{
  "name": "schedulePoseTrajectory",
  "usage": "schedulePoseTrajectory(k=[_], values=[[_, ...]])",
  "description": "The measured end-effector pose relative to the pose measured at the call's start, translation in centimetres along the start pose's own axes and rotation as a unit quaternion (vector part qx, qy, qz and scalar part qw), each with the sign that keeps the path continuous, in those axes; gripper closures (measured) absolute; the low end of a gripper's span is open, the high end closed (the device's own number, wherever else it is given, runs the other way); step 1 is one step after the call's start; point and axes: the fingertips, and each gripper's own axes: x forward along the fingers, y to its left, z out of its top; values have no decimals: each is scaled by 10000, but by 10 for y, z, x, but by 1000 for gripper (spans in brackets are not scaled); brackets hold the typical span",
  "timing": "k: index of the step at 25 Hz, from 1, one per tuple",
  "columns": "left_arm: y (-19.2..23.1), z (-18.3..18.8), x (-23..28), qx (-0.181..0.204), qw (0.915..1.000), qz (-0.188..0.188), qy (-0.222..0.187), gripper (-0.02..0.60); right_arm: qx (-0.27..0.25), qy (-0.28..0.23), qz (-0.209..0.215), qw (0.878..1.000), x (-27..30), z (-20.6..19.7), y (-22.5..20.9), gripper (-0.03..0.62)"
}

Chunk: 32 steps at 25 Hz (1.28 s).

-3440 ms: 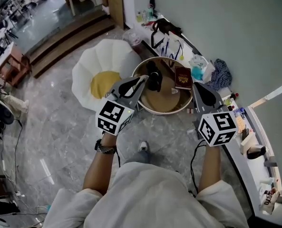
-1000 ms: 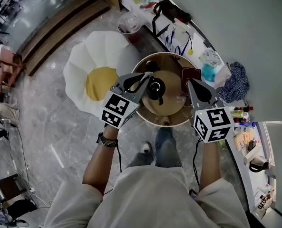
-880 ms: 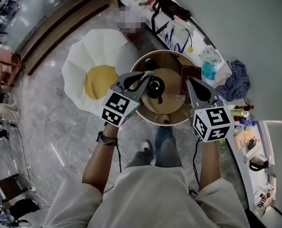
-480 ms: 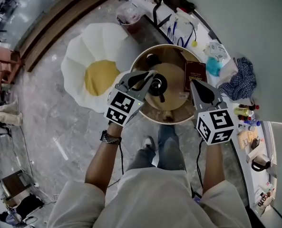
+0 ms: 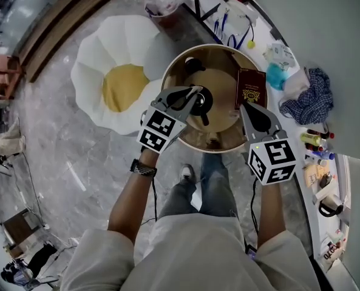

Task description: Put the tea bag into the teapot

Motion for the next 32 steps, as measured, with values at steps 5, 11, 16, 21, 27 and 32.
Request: schedulePoseTrajectory(k=[5,11,16,21,27,32], values=[[9,-21,17,-122,9998,35,153,534,58,128,51,9999,13,-11,-7,588],[17,-51,39,-265,9986,-63,457,534,178,282,80,9994,28,-24,-14,587],[19,-77,59,-406,9967,-157,691,534,285,420,80,9987,37,-40,-24,586],[18,-102,78,-443,9943,-234,943,534,397,538,76,9977,42,-56,-33,588],[15,-132,98,-391,9900,-376,1301,532,467,650,64,9968,47,-68,-39,586],[15,-151,108,-430,9876,-377,1464,532,534,695,63,9961,50,-79,-42,587]])
